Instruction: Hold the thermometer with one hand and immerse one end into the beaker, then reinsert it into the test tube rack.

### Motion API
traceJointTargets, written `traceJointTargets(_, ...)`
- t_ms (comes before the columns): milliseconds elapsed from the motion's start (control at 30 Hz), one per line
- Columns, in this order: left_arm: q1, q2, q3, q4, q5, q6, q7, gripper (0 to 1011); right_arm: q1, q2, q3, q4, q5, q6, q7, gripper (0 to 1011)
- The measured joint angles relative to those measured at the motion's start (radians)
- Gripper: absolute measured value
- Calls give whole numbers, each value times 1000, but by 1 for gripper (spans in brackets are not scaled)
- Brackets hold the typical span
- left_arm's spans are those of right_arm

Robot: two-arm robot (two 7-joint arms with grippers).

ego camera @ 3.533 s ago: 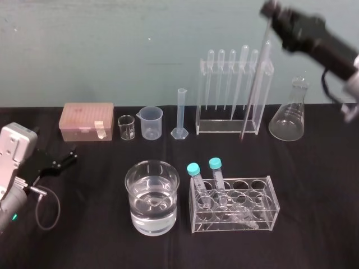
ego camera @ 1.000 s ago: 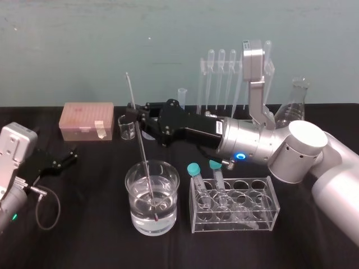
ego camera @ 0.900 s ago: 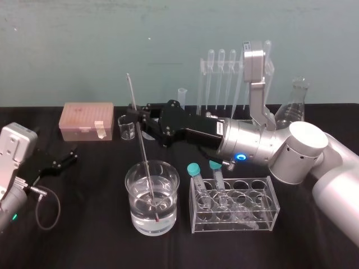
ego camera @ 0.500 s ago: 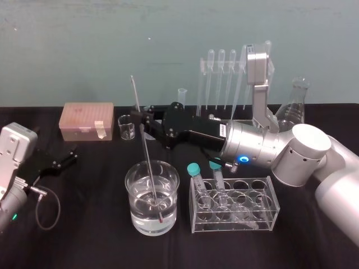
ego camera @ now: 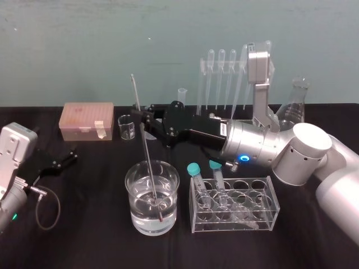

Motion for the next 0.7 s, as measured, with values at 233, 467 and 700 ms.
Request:
traceJointTargets(233, 0, 0, 0, 0, 0, 0, 0, 1008, 1, 0, 1, -2, 1, 0, 0, 56)
traceJointTargets(467, 0, 0, 0, 0, 0, 0, 0, 1008, 3, 0, 1, 2, 2, 0, 3, 56)
traceJointTargets(700, 0, 0, 0, 0, 0, 0, 0, 1008, 7, -1, 0, 8, 3, 2, 7, 56)
